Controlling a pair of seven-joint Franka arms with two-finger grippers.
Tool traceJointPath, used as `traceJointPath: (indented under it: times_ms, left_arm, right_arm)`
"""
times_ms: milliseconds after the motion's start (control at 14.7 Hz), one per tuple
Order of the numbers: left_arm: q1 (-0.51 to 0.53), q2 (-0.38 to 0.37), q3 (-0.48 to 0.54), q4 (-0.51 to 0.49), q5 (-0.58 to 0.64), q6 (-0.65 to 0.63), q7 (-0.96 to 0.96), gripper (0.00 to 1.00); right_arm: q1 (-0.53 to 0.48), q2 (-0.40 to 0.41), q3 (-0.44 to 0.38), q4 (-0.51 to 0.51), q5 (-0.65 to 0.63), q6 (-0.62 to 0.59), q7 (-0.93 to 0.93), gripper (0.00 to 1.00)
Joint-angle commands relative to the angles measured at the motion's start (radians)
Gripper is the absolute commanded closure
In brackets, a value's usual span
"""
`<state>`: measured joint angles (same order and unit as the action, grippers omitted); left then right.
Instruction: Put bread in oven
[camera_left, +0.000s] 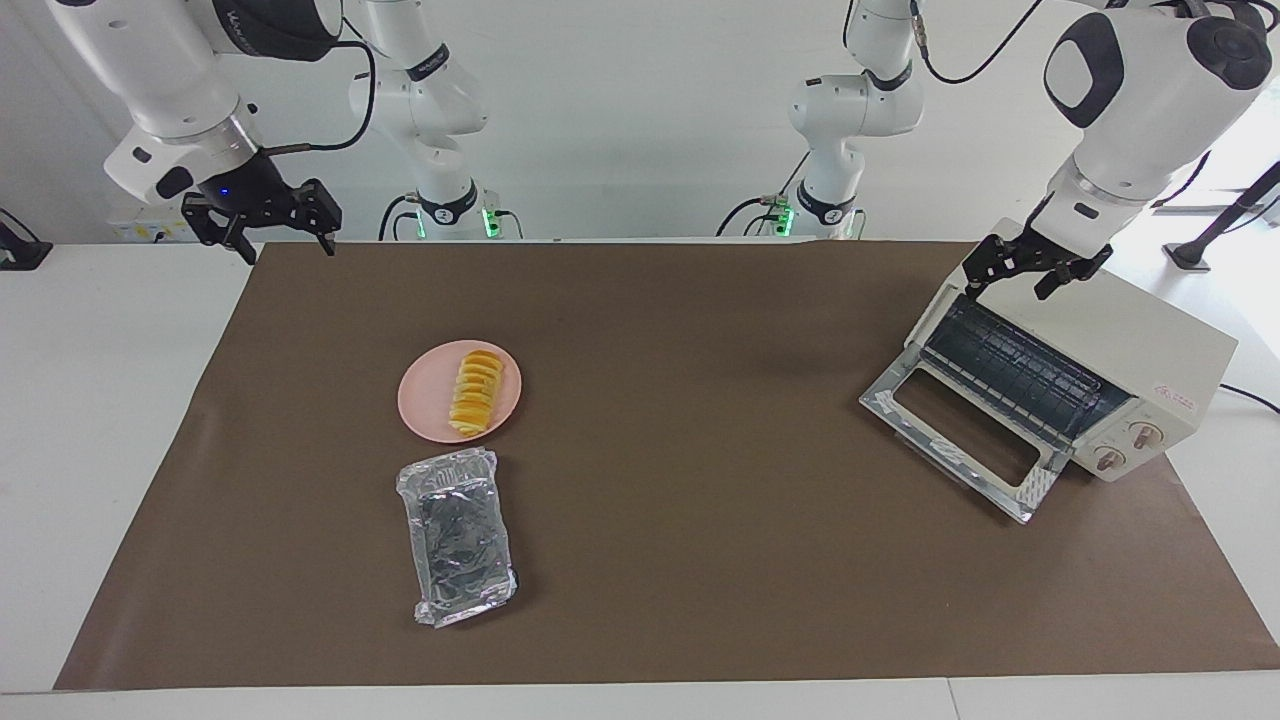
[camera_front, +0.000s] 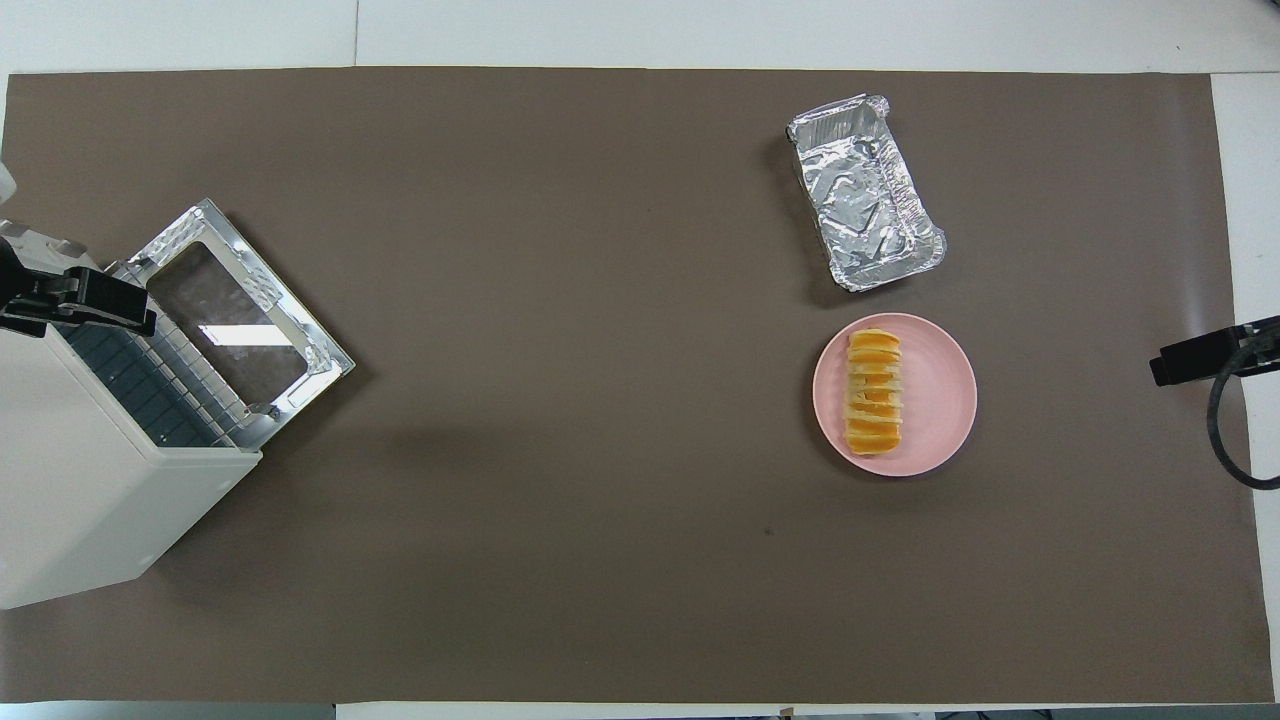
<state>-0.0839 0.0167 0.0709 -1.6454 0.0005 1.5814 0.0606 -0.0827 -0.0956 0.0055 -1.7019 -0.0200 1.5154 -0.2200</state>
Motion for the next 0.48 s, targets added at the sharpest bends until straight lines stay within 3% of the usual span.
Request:
traceJointPath:
  times_ms: [0,409]
  left_arm:
    - [0.003,-0.023,0.001,-0.019,-0.013,-0.006,0.007,0.0]
    - [0.004,-0.023,0.001,-0.019,-0.013,-0.006,0.007,0.0]
  right_arm:
    - [-0.015,0.002,0.007,0.005,-0.005,0.005,-0.016,0.0]
    - [-0.011,-0.004,0.007,-0.005,-0.006,0.002,-0.016,0.0]
